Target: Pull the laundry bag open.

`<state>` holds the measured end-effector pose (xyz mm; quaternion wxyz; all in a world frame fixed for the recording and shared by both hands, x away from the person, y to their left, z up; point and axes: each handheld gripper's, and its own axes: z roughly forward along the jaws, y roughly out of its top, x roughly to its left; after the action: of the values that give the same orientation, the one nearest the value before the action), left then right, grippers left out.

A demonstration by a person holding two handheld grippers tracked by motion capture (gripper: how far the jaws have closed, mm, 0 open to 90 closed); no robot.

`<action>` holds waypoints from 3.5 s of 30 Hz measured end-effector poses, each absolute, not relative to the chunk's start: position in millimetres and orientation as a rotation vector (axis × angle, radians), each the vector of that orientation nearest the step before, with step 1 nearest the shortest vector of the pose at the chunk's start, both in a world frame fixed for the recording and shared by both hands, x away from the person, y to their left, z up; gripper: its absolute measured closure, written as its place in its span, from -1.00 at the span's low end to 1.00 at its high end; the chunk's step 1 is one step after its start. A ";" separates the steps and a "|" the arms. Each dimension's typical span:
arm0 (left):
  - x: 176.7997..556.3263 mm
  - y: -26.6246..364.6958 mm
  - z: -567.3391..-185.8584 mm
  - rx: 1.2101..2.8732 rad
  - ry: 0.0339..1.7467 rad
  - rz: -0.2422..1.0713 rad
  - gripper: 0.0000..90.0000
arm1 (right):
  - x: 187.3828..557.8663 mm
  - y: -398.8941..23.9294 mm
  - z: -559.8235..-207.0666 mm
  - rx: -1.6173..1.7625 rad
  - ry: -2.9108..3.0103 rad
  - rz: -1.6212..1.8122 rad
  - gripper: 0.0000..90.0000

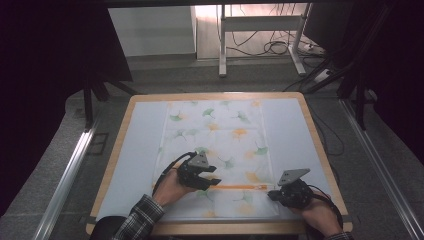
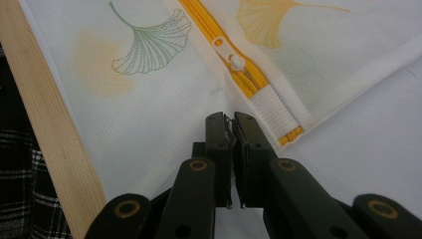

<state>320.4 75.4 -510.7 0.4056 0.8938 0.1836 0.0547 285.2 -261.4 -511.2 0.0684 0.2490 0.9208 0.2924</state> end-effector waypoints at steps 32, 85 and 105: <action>325.9 -38.9 -533.2 2.254 0.336 0.028 0.56 | 286.2 -262.2 -511.0 0.763 2.780 0.885 0.89; 327.0 -34.5 -529.6 2.304 0.394 0.030 1.00 | 288.5 -261.3 -510.9 0.857 2.778 0.874 0.99; 324.7 -23.1 -528.8 2.313 0.397 0.036 1.00 | 287.5 -260.6 -510.7 0.849 2.774 0.865 0.99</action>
<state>324.7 -23.1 -528.8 0.3868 0.9087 0.1561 0.0142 287.5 -260.6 -510.7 0.0571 0.2800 0.9148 0.2853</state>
